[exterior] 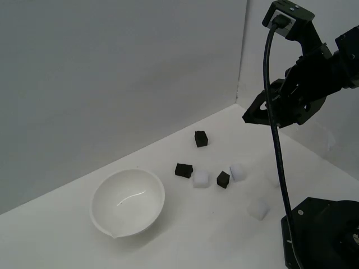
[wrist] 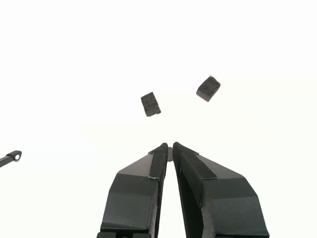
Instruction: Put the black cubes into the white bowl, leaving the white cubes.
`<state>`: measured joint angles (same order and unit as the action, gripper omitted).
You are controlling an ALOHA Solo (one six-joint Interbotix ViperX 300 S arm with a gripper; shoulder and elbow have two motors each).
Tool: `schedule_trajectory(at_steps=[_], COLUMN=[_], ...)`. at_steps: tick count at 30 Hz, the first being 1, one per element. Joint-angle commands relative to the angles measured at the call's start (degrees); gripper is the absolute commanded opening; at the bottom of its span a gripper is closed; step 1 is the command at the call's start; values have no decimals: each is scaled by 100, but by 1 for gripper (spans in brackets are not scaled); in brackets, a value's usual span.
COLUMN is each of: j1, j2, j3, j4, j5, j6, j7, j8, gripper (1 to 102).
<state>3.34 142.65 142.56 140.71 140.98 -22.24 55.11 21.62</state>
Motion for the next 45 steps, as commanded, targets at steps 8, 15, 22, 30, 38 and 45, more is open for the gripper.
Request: schedule_trajectory(at_steps=[8, 15, 22, 30, 38, 45], j1=[-483, -747, -923, -949, -1055, -1230], j2=[-633, -932, -1239, -1784, -2136, -2593], j3=[-642, -932, -1230, -1793, -2145, -2602], j4=[132, 448, 545, 545, 562, 589], j5=[105, 422, 519, 519, 519, 527], j6=[-264, -360, -369, -369, -369, -369], j7=[18, -264, -624, -659, -861, -1011], j8=[26, 26, 26, 79, 220, 246], gripper=[3, 5, 37, 100, 100, 100])
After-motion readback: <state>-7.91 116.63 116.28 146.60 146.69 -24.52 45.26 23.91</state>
